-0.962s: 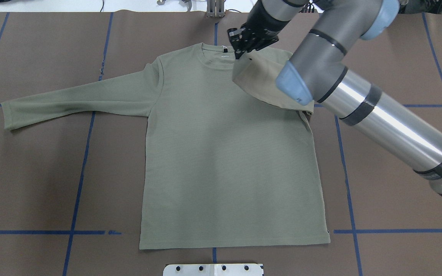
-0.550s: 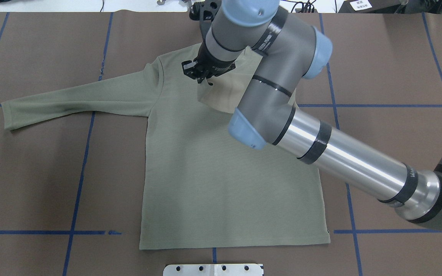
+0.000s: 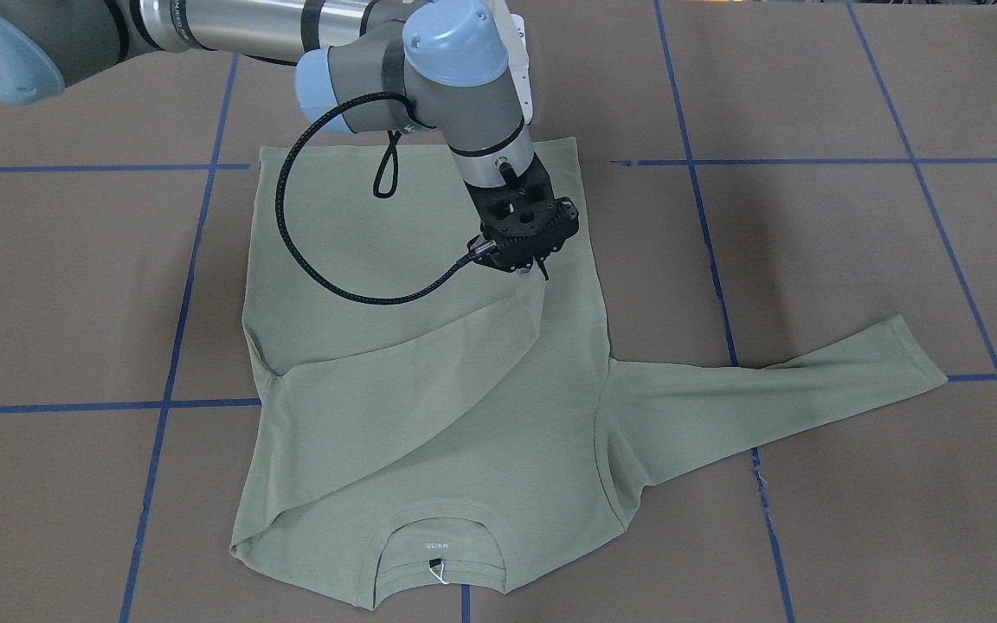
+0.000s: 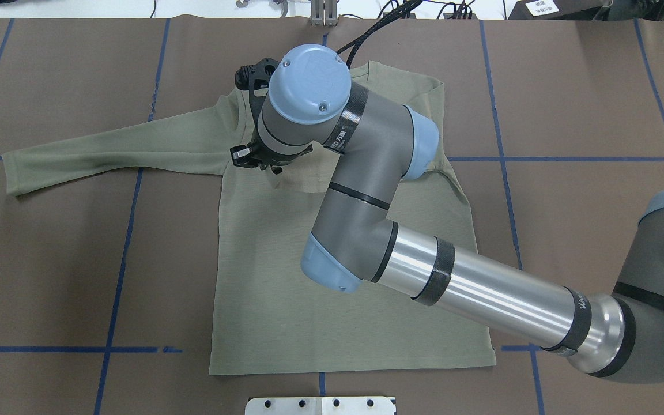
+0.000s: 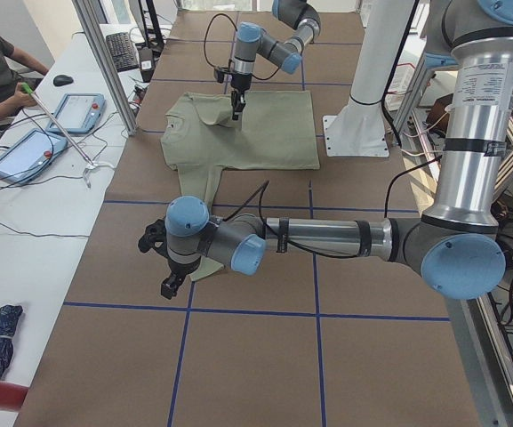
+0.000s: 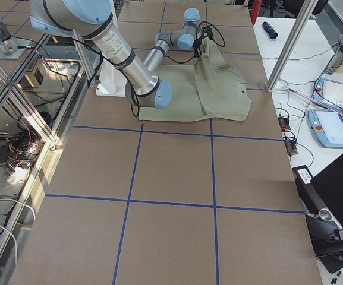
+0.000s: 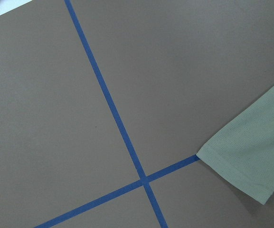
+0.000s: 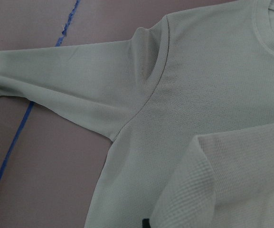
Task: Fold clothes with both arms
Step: 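Carry the sleeve with the right gripper across the shirt toward the collar, then lay the sleeve diagonally on the shirt, release, and withdraw the right gripper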
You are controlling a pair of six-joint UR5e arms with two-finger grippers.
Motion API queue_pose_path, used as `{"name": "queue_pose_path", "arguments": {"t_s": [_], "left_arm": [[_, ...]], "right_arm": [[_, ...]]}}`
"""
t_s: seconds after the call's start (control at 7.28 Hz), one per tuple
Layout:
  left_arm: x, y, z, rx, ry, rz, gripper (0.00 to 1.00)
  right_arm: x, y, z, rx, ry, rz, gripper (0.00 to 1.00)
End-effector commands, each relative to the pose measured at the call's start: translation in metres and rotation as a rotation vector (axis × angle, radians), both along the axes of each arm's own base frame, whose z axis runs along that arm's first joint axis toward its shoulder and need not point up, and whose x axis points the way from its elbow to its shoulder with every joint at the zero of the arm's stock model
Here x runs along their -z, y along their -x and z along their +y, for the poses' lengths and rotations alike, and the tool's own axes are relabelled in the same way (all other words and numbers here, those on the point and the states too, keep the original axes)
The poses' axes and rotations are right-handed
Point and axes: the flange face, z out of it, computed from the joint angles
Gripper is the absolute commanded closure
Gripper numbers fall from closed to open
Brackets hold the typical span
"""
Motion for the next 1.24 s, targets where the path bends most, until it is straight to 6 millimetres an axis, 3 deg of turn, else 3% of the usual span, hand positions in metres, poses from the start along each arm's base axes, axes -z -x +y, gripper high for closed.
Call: {"name": "queue_pose_path", "arguments": {"t_s": [0.0, 0.41, 0.55, 0.69, 1.1], "left_arm": [[-0.001, 0.0, 0.0, 0.0, 0.002, -0.001, 0.0], [-0.004, 0.0, 0.0, -0.001, 0.007, -0.002, 0.0], [-0.003, 0.0, -0.002, -0.001, 0.004, -0.002, 0.0], [-0.003, 0.0, -0.002, 0.0, 0.005, -0.001, 0.0], [-0.01, 0.0, 0.001, -0.002, 0.015, -0.003, 0.0]], "right_arm": [[-0.018, 0.017, -0.007, -0.016, -0.008, 0.004, 1.0], [-0.008, 0.04, 0.008, -0.018, -0.008, -0.058, 1.0], [0.024, 0.067, 0.029, -0.034, -0.037, -0.062, 0.01], [0.048, 0.087, 0.048, -0.06, -0.062, -0.065, 0.0], [0.044, 0.091, 0.051, -0.062, -0.045, -0.052, 0.0]]}}
